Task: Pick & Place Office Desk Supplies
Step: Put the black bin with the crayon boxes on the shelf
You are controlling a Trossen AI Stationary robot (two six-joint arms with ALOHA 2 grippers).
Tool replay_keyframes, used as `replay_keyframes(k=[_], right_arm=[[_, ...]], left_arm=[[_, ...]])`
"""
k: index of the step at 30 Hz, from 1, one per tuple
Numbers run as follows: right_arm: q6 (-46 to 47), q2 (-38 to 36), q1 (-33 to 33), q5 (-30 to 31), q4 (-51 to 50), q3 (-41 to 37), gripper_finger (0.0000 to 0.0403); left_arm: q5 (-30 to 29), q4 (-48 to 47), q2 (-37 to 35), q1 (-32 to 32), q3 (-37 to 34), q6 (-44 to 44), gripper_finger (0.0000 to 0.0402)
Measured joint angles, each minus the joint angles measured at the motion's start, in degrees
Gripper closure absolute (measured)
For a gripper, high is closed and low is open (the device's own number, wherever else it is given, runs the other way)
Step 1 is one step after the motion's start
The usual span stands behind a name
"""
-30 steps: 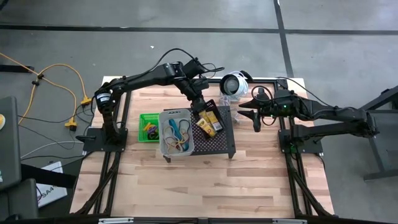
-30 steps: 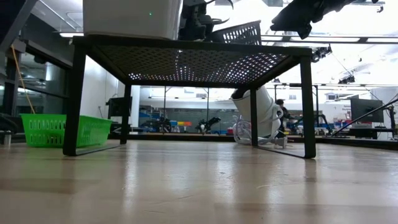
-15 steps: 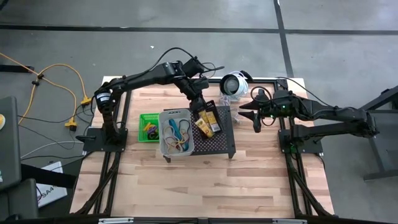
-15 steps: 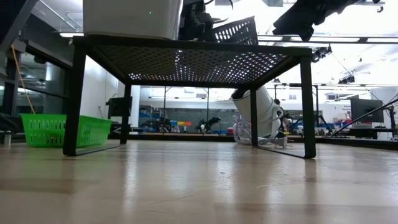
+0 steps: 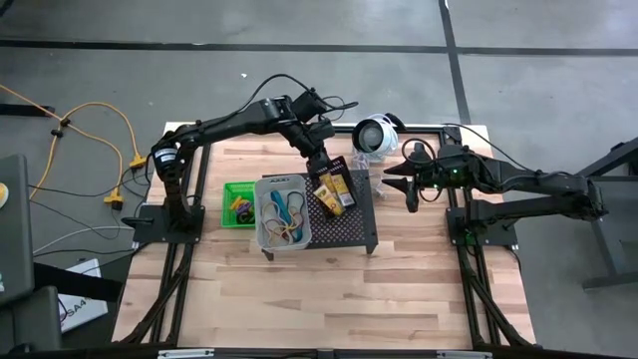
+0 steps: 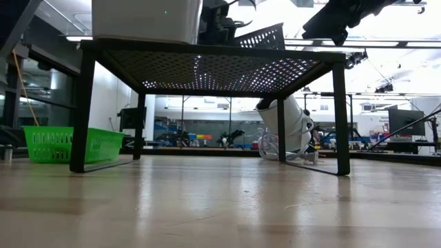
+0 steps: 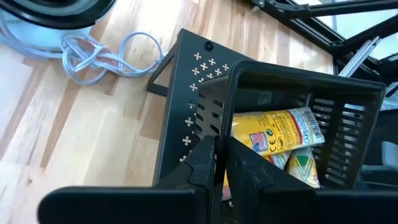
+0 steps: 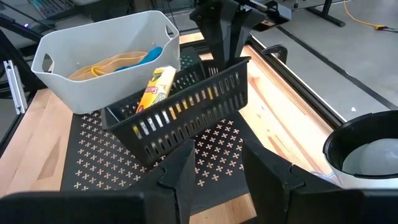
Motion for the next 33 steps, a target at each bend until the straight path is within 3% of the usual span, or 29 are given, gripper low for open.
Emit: replay_keyframes(k=[11,18,33], right_arm=[[-0.11,0.00,0.00,0.00,0.02,0.00,0.0282],[-0.15,0.00,0.00,0.00,0.02,0.00,0.0282],[-0.17,0.00,0.00,0.00,0.02,0.00,0.0282]], left_arm=[[0.01,-0.08,0.00,-0.04,0.00,-2.36,0.0373],[0.52,-0.02,0.00,-0.12,-0.02,2.18,0.0373],[2.84,-0.20,0.00,-0.44,-0.03,1.04,0.0373]])
